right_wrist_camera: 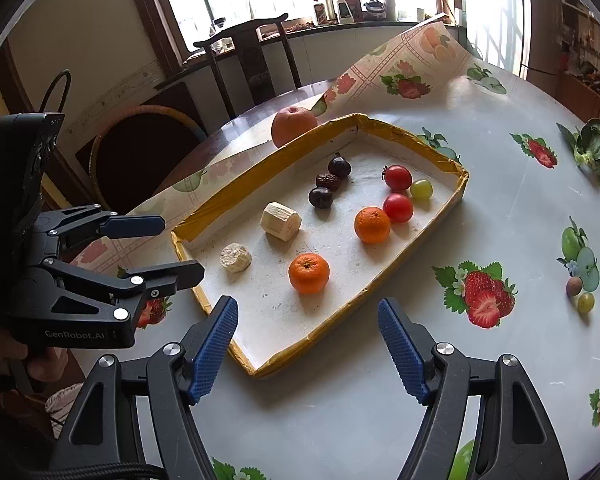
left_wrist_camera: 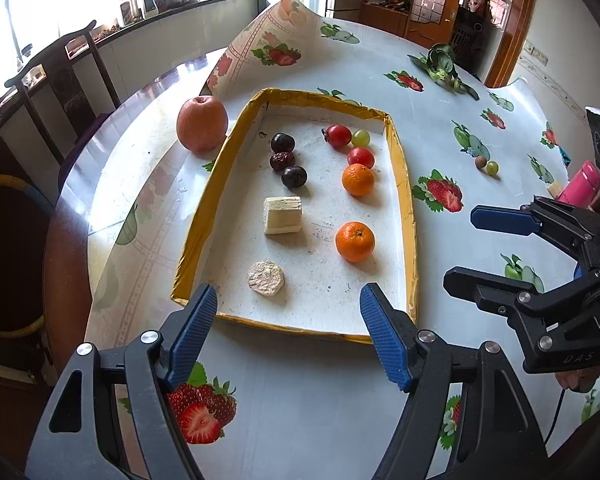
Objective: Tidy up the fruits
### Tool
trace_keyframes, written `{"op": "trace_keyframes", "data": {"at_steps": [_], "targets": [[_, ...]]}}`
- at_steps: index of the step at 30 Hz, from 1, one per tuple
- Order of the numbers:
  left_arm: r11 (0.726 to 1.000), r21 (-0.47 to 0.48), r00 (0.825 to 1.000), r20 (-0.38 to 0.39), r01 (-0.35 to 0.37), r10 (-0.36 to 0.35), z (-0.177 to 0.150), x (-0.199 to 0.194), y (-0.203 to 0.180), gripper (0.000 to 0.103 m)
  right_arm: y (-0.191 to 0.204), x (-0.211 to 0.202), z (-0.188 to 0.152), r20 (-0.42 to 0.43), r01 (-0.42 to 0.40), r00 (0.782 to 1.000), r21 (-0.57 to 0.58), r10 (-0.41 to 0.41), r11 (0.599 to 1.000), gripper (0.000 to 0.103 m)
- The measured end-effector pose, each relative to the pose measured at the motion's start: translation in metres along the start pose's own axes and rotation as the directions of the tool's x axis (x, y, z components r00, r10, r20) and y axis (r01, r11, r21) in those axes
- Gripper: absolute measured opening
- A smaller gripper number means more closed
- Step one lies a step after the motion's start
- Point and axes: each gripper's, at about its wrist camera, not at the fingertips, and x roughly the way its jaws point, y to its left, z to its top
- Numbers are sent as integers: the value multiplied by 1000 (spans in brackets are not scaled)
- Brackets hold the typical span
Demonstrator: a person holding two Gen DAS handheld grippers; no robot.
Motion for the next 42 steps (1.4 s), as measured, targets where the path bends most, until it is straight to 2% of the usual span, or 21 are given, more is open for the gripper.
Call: {"op": "trace_keyframes", "data": {"at_steps": [6,9,16,34,42], "targets": [[1000,28,999,34,-1,0,-17,-11,4,75,13,-8,-18,11,11,1000,-117,-10,993,75],[1000,28,999,45,-6,5,-23,-15,7,82,17,-12,-27,21,20,1000,-161,-17,987,75],[1000,8,999,51,-19,19,-27,-20,14,82,9,-17,-29,50,25,999,-163,-17,986,75],[997,63,999,27,-39,37,-34,-15,-2,82,16,-7,-28,12,9,1000,-219,-6,976,77],[998,54,1000,11,-27,27,-35,-12,-2,82,25,-2,-30,-7,3,1000,-248,-4,969,78]]}}
